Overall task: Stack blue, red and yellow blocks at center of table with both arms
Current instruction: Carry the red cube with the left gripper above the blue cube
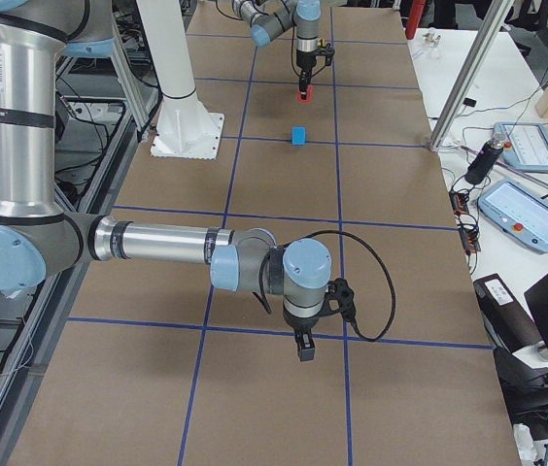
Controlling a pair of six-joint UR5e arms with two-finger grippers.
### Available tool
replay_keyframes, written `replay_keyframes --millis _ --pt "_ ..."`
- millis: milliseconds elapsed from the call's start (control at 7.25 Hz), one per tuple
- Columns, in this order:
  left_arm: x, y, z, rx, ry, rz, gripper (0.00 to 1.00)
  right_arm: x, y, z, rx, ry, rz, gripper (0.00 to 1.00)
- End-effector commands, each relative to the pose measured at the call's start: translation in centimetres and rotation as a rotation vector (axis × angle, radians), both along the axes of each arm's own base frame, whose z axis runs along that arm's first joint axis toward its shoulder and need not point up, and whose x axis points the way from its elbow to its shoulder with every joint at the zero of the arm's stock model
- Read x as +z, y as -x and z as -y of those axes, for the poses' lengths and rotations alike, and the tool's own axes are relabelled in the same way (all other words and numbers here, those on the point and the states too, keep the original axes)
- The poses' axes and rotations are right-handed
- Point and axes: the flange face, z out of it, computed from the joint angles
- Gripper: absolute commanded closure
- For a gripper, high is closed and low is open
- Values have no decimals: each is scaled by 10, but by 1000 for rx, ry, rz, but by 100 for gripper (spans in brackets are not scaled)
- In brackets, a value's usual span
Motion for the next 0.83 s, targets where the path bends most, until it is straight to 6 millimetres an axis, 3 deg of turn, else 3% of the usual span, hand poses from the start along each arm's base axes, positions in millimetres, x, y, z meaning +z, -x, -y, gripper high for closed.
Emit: replay_keyframes --millis 0,690 --pt "-21 -57 -7 -83 85 33 100 -2 0 2 1 -2 0 1" --pt "-14 -88 -19 -103 83 73 100 -4 0 3 1 -7 -1 1"
